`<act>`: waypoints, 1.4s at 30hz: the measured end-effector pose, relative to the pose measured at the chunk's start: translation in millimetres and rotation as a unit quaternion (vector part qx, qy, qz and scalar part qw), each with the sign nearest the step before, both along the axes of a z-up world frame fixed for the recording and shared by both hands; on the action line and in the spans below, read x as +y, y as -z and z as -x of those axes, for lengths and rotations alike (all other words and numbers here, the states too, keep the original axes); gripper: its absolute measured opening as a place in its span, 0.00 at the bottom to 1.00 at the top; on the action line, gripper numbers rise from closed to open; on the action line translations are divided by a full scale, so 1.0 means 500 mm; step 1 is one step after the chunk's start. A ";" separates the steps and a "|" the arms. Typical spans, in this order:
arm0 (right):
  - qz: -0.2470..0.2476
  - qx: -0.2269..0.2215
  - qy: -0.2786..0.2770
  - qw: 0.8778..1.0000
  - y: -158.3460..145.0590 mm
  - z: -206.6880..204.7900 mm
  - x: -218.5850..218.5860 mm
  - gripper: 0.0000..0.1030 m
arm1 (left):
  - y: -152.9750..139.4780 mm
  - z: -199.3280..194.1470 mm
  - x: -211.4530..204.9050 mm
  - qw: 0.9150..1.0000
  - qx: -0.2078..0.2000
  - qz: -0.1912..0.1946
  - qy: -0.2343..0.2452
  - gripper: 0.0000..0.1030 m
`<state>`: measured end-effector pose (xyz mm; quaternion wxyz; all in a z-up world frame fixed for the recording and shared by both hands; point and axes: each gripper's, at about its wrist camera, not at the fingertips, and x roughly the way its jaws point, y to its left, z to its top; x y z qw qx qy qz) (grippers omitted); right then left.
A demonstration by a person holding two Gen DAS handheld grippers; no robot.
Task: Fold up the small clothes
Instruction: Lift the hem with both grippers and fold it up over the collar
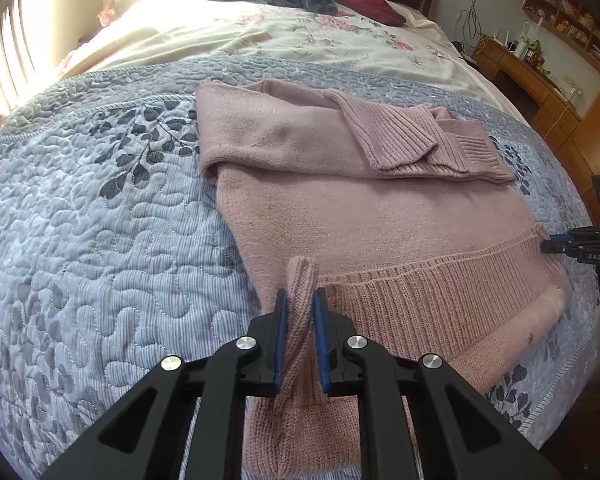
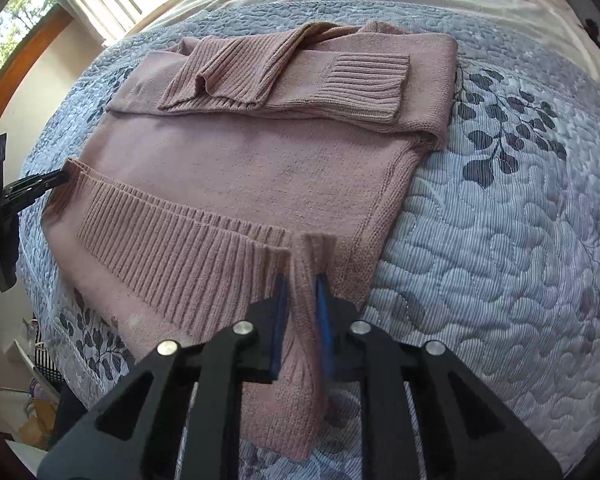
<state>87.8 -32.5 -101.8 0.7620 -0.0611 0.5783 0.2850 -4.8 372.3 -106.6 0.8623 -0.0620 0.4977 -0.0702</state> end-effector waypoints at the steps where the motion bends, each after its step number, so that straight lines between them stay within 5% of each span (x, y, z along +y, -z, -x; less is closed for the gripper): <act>1: -0.004 -0.001 -0.003 1.000 -0.003 0.002 -0.001 0.09 | 0.001 0.001 -0.005 1.000 0.001 -0.001 0.005 0.12; 10: -0.006 0.027 0.009 1.000 0.021 -0.014 0.001 0.18 | 0.069 -0.046 0.007 0.999 0.048 0.008 -0.012 0.24; 12: 0.004 0.022 0.010 1.000 0.022 -0.015 0.001 0.08 | 0.072 -0.047 0.009 0.999 0.050 0.015 -0.015 0.23; 13: 0.004 0.019 0.011 1.000 0.018 -0.014 -0.002 0.08 | 0.069 -0.046 0.010 0.999 0.048 0.018 -0.019 0.14; 24: -0.122 -0.021 0.050 0.991 -0.123 -0.011 -0.092 0.07 | -0.096 -0.005 0.029 0.994 -0.077 0.066 -0.032 0.09; 33: -0.136 -0.067 0.094 0.984 -0.202 -0.199 -0.077 0.07 | -0.186 -0.183 0.053 0.986 -0.141 0.061 -0.066 0.09; 42: -0.082 -0.070 0.127 0.986 -0.150 -0.397 -0.014 0.07 | -0.135 -0.390 0.064 0.986 -0.132 0.031 -0.095 0.09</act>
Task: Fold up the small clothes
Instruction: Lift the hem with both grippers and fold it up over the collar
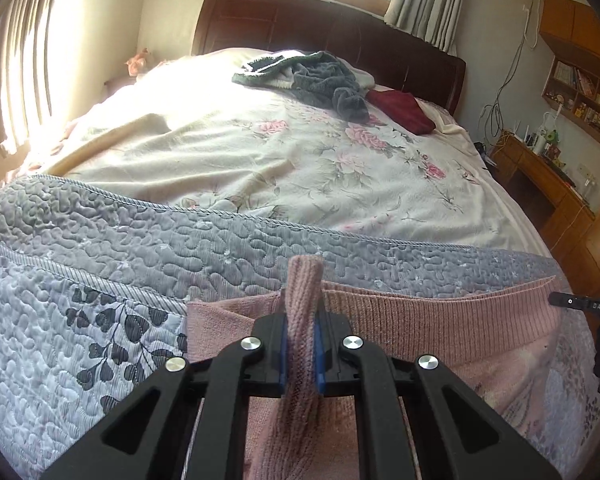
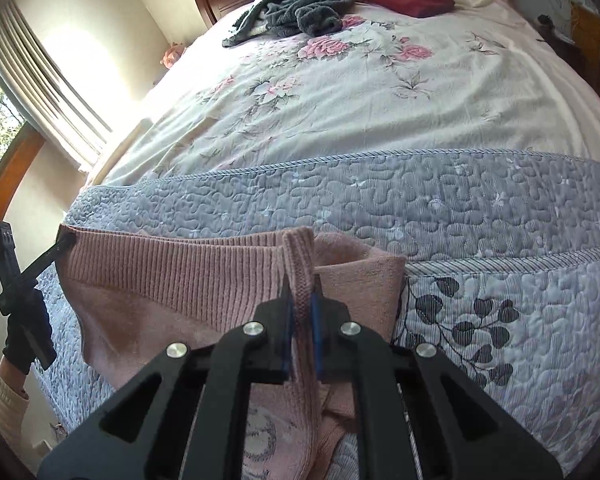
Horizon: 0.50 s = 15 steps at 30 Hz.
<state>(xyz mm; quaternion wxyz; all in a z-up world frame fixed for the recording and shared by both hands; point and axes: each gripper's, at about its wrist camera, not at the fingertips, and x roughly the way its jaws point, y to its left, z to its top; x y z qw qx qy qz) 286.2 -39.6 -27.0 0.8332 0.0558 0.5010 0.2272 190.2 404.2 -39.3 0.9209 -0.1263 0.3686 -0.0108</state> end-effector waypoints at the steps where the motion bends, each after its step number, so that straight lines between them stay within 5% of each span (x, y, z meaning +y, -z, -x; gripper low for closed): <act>1: 0.005 0.008 0.005 1.000 0.018 -0.014 0.004 0.07 | 0.016 -0.016 -0.001 1.000 0.008 -0.004 0.000 0.09; 9: 0.036 0.056 0.028 0.997 0.139 -0.064 0.009 0.09 | 0.142 -0.069 0.015 0.997 0.070 -0.012 -0.027 0.10; 13: 0.039 0.062 0.033 0.997 0.155 -0.057 0.001 0.16 | 0.170 -0.062 0.040 0.994 0.096 -0.024 -0.055 0.22; 15: 0.036 0.055 0.030 0.997 0.140 -0.037 -0.010 0.29 | 0.162 -0.041 0.051 0.993 0.093 -0.019 -0.065 0.33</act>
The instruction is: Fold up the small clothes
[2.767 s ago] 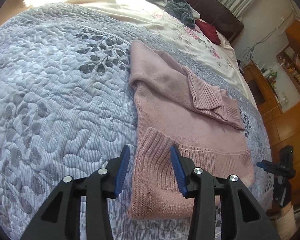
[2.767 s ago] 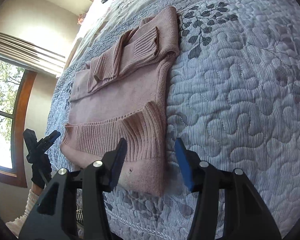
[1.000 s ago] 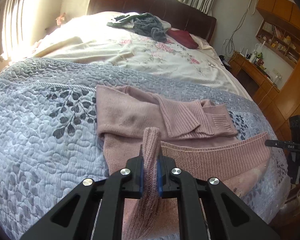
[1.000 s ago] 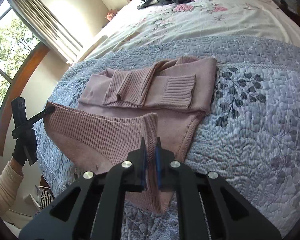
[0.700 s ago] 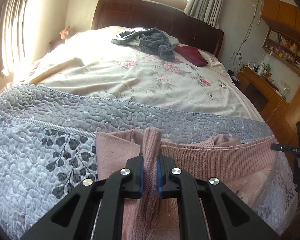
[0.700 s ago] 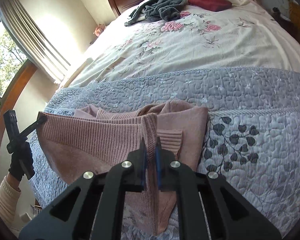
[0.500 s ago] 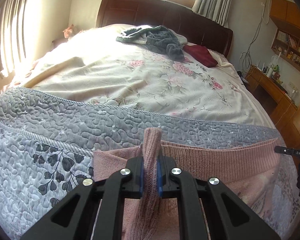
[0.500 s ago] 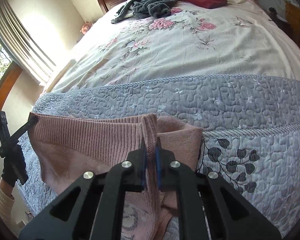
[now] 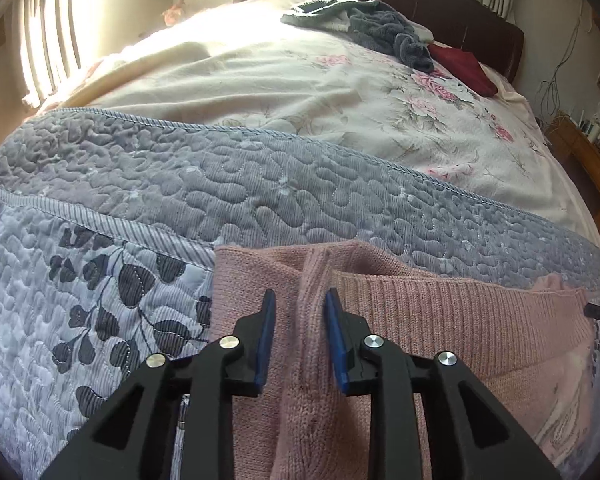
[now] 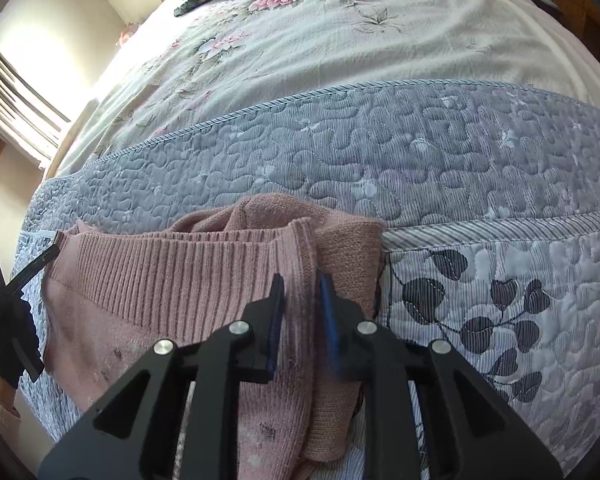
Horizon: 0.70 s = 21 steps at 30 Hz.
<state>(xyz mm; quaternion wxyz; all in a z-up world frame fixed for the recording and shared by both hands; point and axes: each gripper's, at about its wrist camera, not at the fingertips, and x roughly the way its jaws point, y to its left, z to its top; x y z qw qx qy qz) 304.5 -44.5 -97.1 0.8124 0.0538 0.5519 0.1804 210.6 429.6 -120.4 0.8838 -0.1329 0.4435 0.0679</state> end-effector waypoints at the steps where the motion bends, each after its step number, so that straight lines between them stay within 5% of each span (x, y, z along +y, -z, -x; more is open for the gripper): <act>1: -0.005 -0.003 -0.001 1.000 -0.012 0.015 -0.006 0.32 | -0.012 0.015 0.002 1.000 -0.006 -0.004 -0.005 0.35; 7: -0.034 0.001 -0.039 0.999 -0.053 0.167 -0.038 0.38 | -0.078 0.148 -0.052 0.996 -0.048 -0.056 0.039 0.41; 13: -0.035 0.050 -0.064 0.996 0.012 0.314 -0.050 0.40 | -0.056 0.257 -0.155 0.992 -0.019 -0.052 0.114 0.44; 14: -0.035 0.057 -0.066 0.996 0.025 0.326 -0.049 0.37 | -0.046 0.266 -0.167 0.992 -0.012 -0.048 0.119 0.44; 16: -0.058 0.071 -0.068 0.993 0.040 0.337 -0.049 0.09 | -0.024 0.277 -0.181 0.991 0.001 -0.047 0.122 0.44; 21: -0.065 0.067 -0.058 0.994 -0.004 0.343 -0.064 0.04 | 0.024 0.272 -0.171 0.993 0.036 -0.035 0.107 0.44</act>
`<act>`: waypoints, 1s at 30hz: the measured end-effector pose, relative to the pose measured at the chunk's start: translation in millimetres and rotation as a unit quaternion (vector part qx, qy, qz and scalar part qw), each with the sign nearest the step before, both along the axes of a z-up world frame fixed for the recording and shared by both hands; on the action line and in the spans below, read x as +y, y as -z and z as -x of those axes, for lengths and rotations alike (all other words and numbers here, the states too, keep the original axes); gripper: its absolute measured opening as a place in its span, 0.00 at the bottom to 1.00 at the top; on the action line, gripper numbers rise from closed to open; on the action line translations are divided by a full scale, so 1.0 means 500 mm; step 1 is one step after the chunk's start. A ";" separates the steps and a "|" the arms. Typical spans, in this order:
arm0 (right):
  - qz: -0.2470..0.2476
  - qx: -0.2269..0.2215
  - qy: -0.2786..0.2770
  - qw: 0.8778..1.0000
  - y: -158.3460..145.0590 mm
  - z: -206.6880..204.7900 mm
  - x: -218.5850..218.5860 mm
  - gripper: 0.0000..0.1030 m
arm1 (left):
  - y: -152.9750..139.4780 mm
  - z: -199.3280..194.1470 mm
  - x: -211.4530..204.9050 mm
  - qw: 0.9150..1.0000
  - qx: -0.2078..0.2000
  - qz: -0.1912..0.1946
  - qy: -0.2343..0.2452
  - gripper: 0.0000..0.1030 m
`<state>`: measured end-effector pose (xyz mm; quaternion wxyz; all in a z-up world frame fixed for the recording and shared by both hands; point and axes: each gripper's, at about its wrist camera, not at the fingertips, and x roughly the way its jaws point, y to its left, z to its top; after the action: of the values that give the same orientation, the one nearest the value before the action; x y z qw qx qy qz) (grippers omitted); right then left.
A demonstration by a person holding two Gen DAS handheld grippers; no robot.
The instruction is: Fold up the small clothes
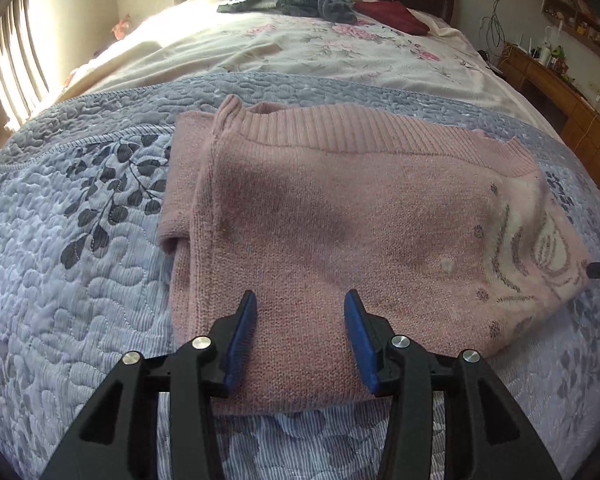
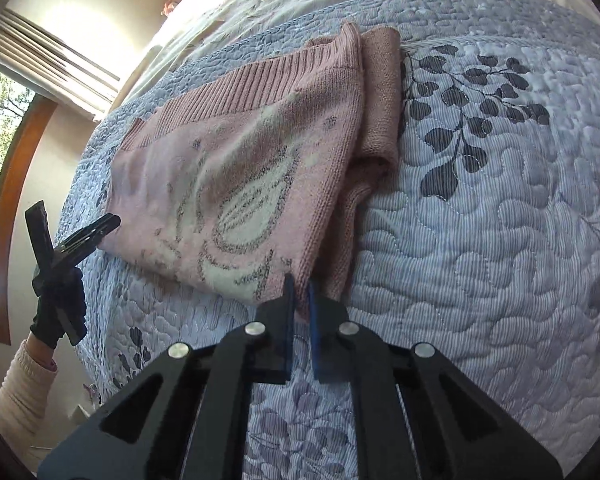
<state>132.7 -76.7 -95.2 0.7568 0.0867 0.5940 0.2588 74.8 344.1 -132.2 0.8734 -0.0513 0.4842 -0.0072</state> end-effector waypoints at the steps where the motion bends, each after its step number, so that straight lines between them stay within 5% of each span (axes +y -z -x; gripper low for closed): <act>1: 0.008 0.000 0.001 1.000 -0.005 0.000 -0.004 0.04 | 0.006 0.000 0.005 1.000 0.004 0.004 -0.003 0.44; 5: 0.050 0.017 -0.002 0.999 0.033 0.002 -0.010 0.03 | 0.020 0.001 0.012 1.000 0.005 0.008 -0.001 0.44; 10: 0.022 0.040 0.019 0.999 0.072 -0.003 -0.025 0.04 | 0.035 0.001 0.007 1.000 0.002 0.001 0.001 0.47; 14: 0.010 0.034 0.020 0.999 0.046 -0.017 -0.034 0.12 | 0.022 -0.004 -0.004 1.000 0.008 -0.012 0.004 0.48; 16: -0.004 0.023 0.030 0.999 0.015 -0.036 -0.044 0.27 | -0.006 -0.006 -0.011 1.000 -0.005 -0.005 0.005 0.48; 17: -0.015 0.017 0.036 0.999 0.002 -0.048 -0.048 0.51 | -0.023 -0.008 -0.017 1.000 -0.019 -0.002 0.008 0.48; 18: -0.021 0.011 0.040 0.999 -0.009 -0.063 -0.051 0.62 | -0.038 -0.014 -0.024 0.999 -0.031 0.003 0.010 0.49; 22: -0.055 0.032 0.053 0.997 -0.001 -0.129 -0.054 0.62 | -0.063 -0.068 -0.054 0.998 -0.047 0.033 0.013 0.52; 30: -0.097 0.083 0.081 0.988 0.080 -0.212 -0.074 0.62 | -0.018 -0.156 -0.080 0.999 -0.025 0.046 0.001 0.52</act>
<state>238.9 -113.9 -135.0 0.7110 0.2287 0.6181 0.2451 152.5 304.1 -123.4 0.8821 -0.0910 0.4611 -0.0321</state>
